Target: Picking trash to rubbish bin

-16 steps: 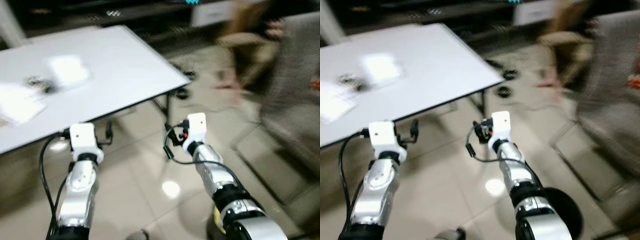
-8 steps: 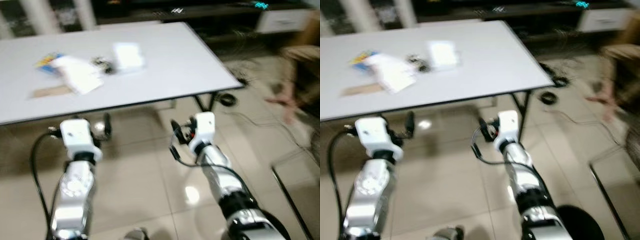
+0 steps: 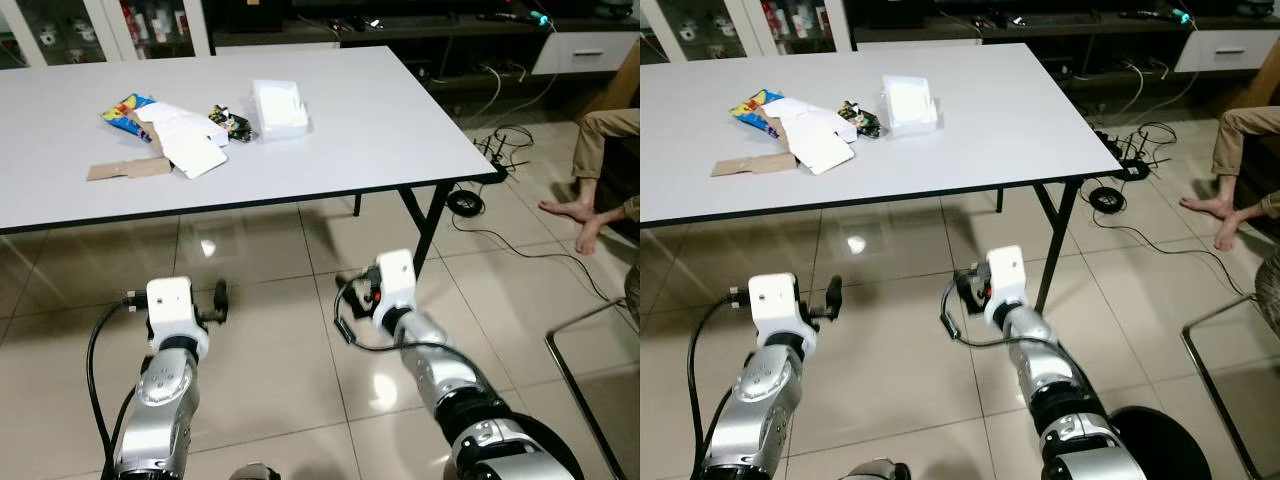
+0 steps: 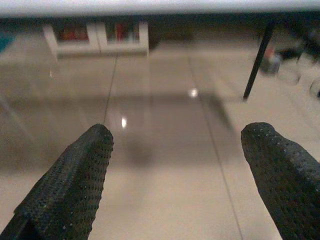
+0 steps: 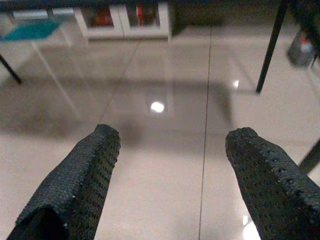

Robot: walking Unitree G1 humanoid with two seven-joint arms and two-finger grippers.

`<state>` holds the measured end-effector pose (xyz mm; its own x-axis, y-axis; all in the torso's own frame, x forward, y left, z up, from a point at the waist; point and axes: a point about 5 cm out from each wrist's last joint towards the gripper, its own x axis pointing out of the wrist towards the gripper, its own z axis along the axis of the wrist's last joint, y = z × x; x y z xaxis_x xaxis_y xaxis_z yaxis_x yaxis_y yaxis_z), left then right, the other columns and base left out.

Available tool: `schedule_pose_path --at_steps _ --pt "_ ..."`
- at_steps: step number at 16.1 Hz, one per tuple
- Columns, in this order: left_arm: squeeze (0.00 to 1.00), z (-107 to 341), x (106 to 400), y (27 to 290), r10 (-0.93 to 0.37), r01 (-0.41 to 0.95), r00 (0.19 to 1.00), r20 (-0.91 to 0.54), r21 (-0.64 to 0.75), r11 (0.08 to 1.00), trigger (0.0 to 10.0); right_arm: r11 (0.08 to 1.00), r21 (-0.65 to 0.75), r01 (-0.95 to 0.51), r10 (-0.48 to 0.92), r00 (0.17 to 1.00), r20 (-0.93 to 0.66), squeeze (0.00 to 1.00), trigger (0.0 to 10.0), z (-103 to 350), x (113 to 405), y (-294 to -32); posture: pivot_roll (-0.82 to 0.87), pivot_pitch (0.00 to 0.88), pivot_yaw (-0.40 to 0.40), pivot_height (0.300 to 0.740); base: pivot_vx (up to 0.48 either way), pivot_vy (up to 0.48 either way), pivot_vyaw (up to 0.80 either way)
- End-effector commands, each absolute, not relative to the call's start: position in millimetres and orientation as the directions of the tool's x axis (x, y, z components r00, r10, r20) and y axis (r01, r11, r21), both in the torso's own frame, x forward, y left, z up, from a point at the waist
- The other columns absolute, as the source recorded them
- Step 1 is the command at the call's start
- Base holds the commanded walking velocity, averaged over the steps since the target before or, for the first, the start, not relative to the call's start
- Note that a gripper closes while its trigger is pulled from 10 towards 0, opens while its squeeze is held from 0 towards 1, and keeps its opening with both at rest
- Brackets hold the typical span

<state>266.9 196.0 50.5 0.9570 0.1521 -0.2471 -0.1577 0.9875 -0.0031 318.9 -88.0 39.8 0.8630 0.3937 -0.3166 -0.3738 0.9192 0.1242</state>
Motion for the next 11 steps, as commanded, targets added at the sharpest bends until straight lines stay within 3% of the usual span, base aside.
schedule_pose_path --at_steps 1,3,7,11 --pt "0.0 42 266 200 0.167 -0.179 0.944 -0.285 -0.017 0.984 10.0 0.918 0.113 -0.38 0.395 0.848 -0.354 0.0 10.0 37 320 -86 -0.01 0.059 0.01 0.74 0.0 0.0 0.0" --pt "0.0 43 268 202 0.175 -0.183 0.946 -0.273 -0.004 0.983 10.0 0.925 0.131 -0.357 0.38 0.848 -0.368 0.0 10.0 35 321 -90 -0.01 0.061 0.004 0.74 0.0 0.0 0.0" --pt "0.0 70 274 200 0.175 -0.174 0.979 -0.104 0.017 0.985 10.0 0.921 0.136 -0.364 0.387 0.892 -0.234 0.0 10.0 53 328 -90 -0.01 0.068 0.008 0.74 0.0 0.0 0.0" --pt "0.0 128 286 197 0.166 -0.173 0.977 0.136 0.041 0.984 10.0 0.922 0.09 -0.376 0.381 0.924 -0.045 0.0 10.0 88 340 -93 -0.01 0.075 0.014 0.74 0.0 0.0 0.7"
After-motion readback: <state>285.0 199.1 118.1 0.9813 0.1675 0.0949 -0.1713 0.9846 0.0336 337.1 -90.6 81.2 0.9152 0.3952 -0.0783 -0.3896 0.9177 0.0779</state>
